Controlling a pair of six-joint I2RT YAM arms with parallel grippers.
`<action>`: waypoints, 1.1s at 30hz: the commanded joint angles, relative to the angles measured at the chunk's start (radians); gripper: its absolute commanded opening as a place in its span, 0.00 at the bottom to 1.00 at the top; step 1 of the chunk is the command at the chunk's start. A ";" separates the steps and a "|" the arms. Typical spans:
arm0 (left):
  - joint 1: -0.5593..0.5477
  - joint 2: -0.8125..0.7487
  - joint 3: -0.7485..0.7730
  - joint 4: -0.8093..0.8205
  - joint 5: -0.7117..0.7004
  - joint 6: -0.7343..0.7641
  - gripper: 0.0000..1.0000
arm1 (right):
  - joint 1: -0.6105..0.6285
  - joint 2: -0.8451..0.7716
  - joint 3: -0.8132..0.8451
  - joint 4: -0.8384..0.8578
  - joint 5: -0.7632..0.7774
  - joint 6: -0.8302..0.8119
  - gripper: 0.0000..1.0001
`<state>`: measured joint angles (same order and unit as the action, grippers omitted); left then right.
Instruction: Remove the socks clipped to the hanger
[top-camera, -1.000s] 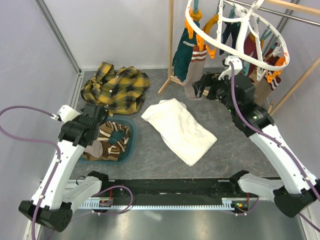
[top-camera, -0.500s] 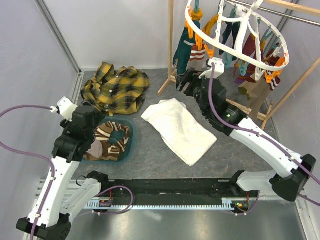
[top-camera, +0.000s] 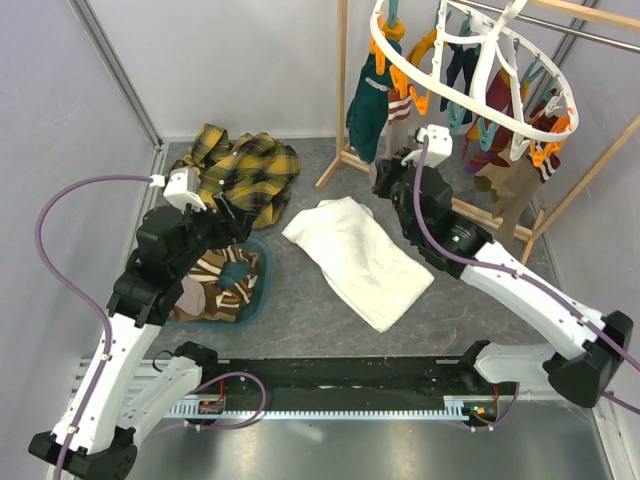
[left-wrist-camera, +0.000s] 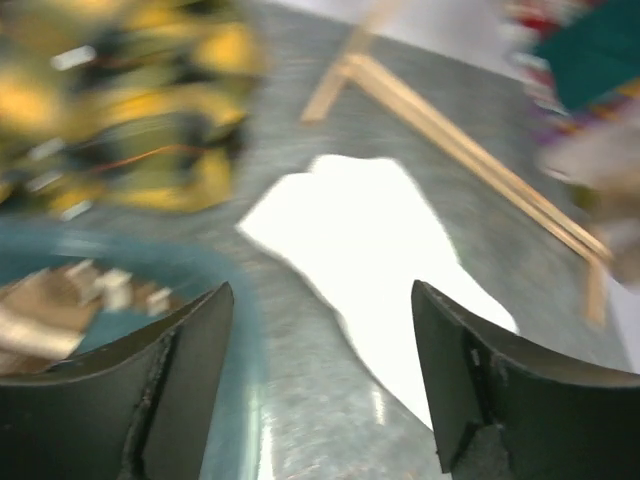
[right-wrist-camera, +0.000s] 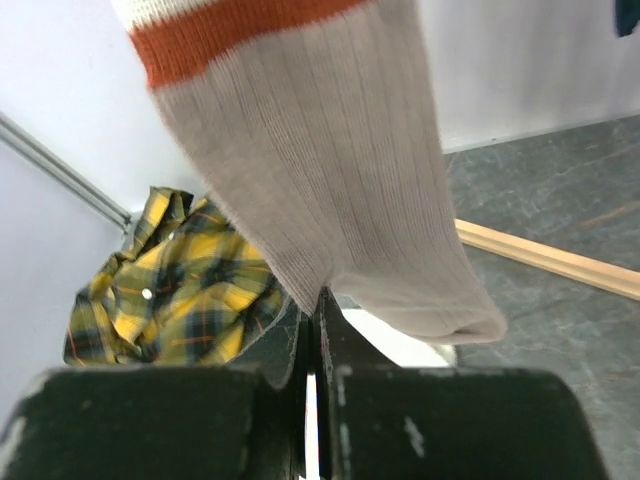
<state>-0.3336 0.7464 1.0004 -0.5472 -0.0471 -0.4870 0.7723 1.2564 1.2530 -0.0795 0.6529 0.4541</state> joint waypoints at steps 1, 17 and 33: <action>-0.042 0.002 0.030 0.257 0.260 0.113 0.81 | 0.002 -0.115 -0.096 0.064 -0.067 -0.072 0.00; -0.200 0.516 0.650 0.470 0.276 0.062 0.80 | 0.002 -0.229 -0.168 0.069 -0.265 -0.164 0.00; -0.438 0.893 1.015 0.529 0.231 0.134 0.78 | 0.002 -0.209 -0.175 0.099 -0.277 -0.190 0.00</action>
<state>-0.7406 1.5925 1.8965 -0.0719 0.2153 -0.4091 0.7723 1.0473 1.0866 -0.0422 0.3866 0.2718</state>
